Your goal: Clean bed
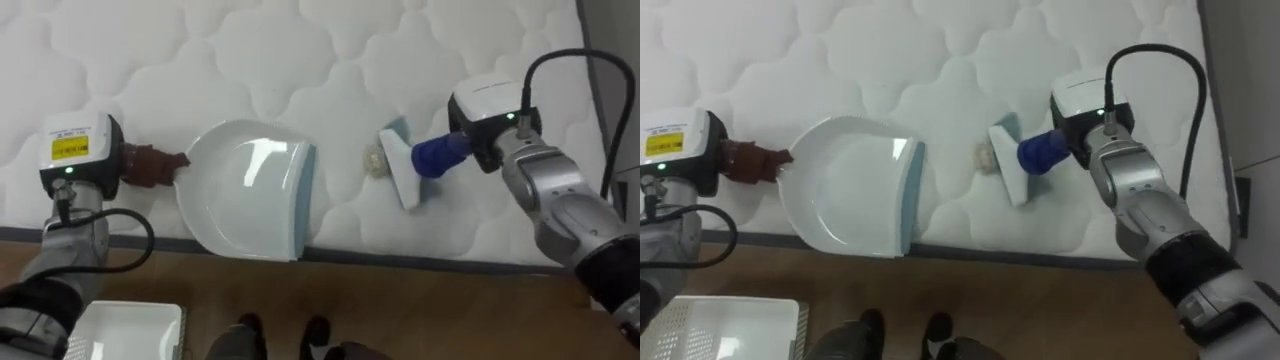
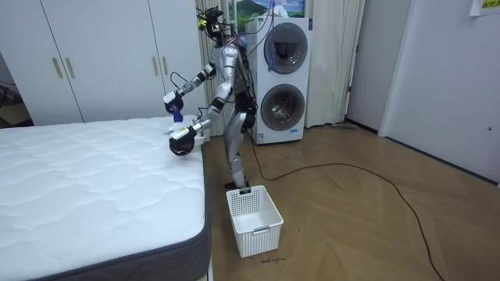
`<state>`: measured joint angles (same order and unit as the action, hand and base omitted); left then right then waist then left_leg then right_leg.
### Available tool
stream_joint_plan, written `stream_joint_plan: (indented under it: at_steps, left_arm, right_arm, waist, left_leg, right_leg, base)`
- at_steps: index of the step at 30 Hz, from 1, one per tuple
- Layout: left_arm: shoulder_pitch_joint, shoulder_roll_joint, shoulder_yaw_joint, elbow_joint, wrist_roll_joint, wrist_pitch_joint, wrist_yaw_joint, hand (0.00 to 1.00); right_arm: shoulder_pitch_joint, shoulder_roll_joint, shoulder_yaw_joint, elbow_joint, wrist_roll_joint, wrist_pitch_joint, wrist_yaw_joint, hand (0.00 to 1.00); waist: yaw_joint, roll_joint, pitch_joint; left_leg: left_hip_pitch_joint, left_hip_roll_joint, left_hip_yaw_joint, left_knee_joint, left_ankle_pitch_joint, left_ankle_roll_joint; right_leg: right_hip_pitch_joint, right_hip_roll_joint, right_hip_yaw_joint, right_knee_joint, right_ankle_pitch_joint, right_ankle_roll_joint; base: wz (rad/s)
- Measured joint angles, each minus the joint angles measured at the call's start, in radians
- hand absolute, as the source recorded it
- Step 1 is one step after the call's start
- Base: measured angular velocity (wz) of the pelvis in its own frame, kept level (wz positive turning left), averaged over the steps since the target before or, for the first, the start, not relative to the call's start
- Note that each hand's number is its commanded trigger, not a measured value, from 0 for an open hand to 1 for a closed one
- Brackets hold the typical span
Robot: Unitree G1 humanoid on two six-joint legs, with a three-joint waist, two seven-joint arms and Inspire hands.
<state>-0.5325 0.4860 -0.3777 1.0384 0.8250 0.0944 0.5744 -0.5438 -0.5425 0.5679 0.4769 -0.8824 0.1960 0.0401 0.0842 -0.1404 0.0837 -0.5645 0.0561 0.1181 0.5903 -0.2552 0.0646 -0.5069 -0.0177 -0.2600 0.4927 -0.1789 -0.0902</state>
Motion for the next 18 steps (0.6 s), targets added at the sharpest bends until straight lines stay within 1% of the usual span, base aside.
stream_joint_plan:
  at_steps: [2, 4, 5, 7, 8, 10, 12, 16, 18]
  left_arm:
    - [0.000, 0.000, 0.001, -0.001, 0.014, 0.000, 0.000, 1.00]
    - [0.000, 0.000, 0.001, -0.001, 0.020, -0.004, 0.000, 1.00]
    - [0.000, 0.000, 0.001, -0.001, 0.020, -0.005, 0.000, 1.00]
    - [0.003, -0.001, 0.001, -0.001, 0.021, -0.005, 0.000, 1.00]
    - [0.006, -0.001, 0.001, -0.001, 0.024, -0.005, 0.000, 1.00]
    - [0.015, -0.001, 0.001, -0.001, 0.034, -0.003, 0.000, 1.00]
    - [0.019, -0.002, 0.001, 0.001, 0.034, -0.001, 0.000, 1.00]
    - [0.028, -0.002, 0.006, 0.004, 0.034, 0.000, -0.017, 1.00]
    - [0.032, -0.002, 0.012, 0.004, 0.034, -0.001, -0.019, 1.00]
  right_arm:
    - [0.000, 0.005, 0.000, -0.019, 0.030, -0.021, 0.011, 1.00]
    - [0.004, 0.014, 0.001, -0.053, 0.080, -0.051, 0.030, 1.00]
    - [0.006, 0.018, 0.001, -0.060, 0.094, -0.057, 0.033, 1.00]
    - [0.012, 0.044, 0.001, -0.066, 0.130, -0.074, 0.050, 1.00]
    - [0.015, 0.048, 0.001, -0.068, 0.136, -0.074, 0.051, 1.00]
    - [0.017, 0.048, 0.000, -0.082, 0.139, -0.074, 0.074, 1.00]
    - [0.016, 0.049, 0.000, -0.090, 0.141, -0.074, 0.086, 1.00]
    - [0.016, 0.066, -0.002, -0.090, 0.150, -0.074, 0.104, 1.00]
    - [0.016, 0.069, -0.002, -0.091, 0.159, -0.074, 0.115, 1.00]
  waist:
    - [0.005, 0.001, -0.0004]
    - [0.006, 0.005, -0.0028]
    - [0.006, 0.006, -0.0031]
    - [0.006, 0.009, -0.0047]
    - [0.006, 0.011, -0.0060]
    - [0.006, 0.022, -0.0125]
    - [0.006, 0.023, -0.0153]
    - [0.003, 0.023, -0.0157]
    - [0.002, 0.023, -0.0158]
  left_leg:
    - [0.000, -0.001, 0.000, 0.001, 0.000, 0.000]
    - [0.000, -0.003, 0.000, -0.003, 0.001, -0.001]
    - [0.000, -0.005, -0.001, -0.005, 0.002, -0.002]
    - [-0.002, -0.018, -0.018, -0.005, 0.005, -0.005]
    - [-0.002, -0.018, -0.018, -0.005, 0.005, -0.005]
    - [-0.001, -0.019, -0.018, -0.008, 0.005, -0.006]
    - [0.003, -0.021, -0.018, -0.012, 0.012, -0.006]
    - [0.009, -0.031, -0.023, -0.025, 0.025, -0.007]
    - [0.007, -0.032, -0.026, -0.028, 0.025, -0.007]
  right_leg:
    - [-0.004, 0.000, 0.005, 0.008, 0.000, 0.000]
    - [-0.010, -0.001, 0.007, 0.012, -0.001, 0.000]
    - [-0.012, -0.002, 0.008, 0.013, -0.001, 0.000]
    - [-0.020, -0.008, 0.010, 0.026, -0.006, -0.004]
    - [-0.020, -0.008, 0.010, 0.026, -0.006, -0.005]
    - [-0.019, -0.008, 0.010, 0.025, -0.007, -0.006]
    - [-0.017, -0.011, 0.011, 0.025, -0.008, -0.007]
    - [-0.016, -0.018, 0.009, 0.024, -0.009, -0.009]
    - [-0.016, -0.019, 0.006, 0.025, -0.011, -0.010]
  base:
    - [-0.02]
    - [0.00]
    - [0.00]
    - [0.00]
    - [0.00]
    - [0.00]
    - [0.00]
    - [0.05]
    - [0.05]
